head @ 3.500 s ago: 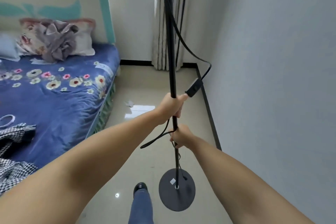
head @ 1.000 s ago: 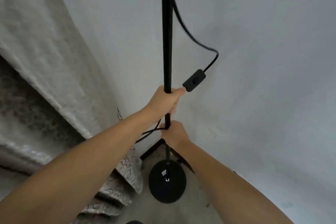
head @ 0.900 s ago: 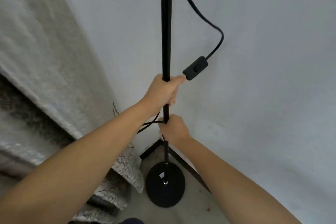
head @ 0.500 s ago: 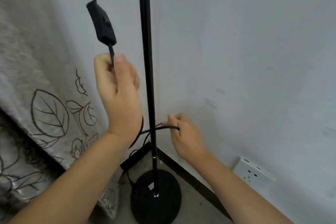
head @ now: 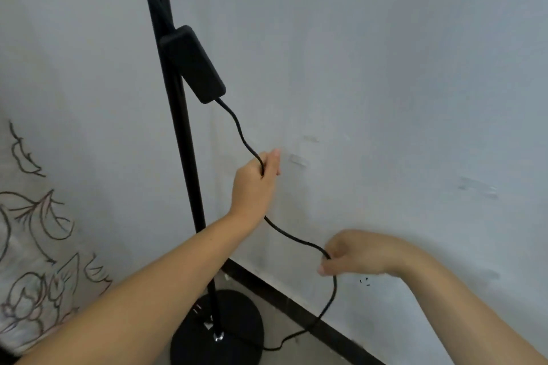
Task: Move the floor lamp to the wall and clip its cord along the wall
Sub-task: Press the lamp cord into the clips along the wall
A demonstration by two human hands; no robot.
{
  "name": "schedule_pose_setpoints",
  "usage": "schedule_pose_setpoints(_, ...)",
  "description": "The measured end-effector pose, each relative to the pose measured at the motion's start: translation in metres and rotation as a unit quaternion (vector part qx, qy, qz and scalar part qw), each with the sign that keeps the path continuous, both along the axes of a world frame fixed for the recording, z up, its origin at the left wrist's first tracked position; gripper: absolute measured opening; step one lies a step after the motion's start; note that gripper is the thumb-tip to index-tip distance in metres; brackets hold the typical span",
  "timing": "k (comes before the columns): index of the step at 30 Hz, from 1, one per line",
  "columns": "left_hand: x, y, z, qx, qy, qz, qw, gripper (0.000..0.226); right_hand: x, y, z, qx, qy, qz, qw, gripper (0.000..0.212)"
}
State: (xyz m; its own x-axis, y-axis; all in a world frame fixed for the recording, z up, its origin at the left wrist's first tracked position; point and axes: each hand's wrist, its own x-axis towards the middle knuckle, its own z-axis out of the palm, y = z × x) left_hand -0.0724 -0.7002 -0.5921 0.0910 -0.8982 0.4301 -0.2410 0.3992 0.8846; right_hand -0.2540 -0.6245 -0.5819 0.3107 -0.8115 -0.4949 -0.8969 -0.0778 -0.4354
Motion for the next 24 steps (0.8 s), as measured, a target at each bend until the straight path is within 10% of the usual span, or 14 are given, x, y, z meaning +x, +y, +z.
schedule_pose_setpoints(4, -0.013, -0.015, -0.008, 0.081, 0.09, -0.01, 0.993, 0.053, 0.028, -0.022, 0.007, 0.007, -0.325, -0.162, 0.932, 0.026)
schedule_pose_setpoints(10, -0.008, -0.027, 0.007, 0.183, 0.393, -0.152, 0.888, 0.054, 0.045, -0.043, 0.008, 0.064, -0.176, -0.215, 0.958, 0.068)
schedule_pose_setpoints(14, -0.01, -0.022, 0.003, 0.192, 0.282, -0.176, 0.923, 0.051, 0.04, -0.042, 0.006, -0.036, -0.22, -0.173, 0.959, 0.024)
schedule_pose_setpoints(17, -0.003, -0.028, -0.001, 0.102, 0.124, -0.103, 0.982, 0.041, 0.036, -0.047, 0.017, -0.169, -0.207, -0.209, 0.941, 0.031)
schedule_pose_setpoints(24, 0.002, -0.03, -0.013, 0.036, 0.047, -0.145, 0.988, 0.042, 0.054, -0.047, 0.036, -0.413, -0.035, -0.232, 0.88, 0.041)
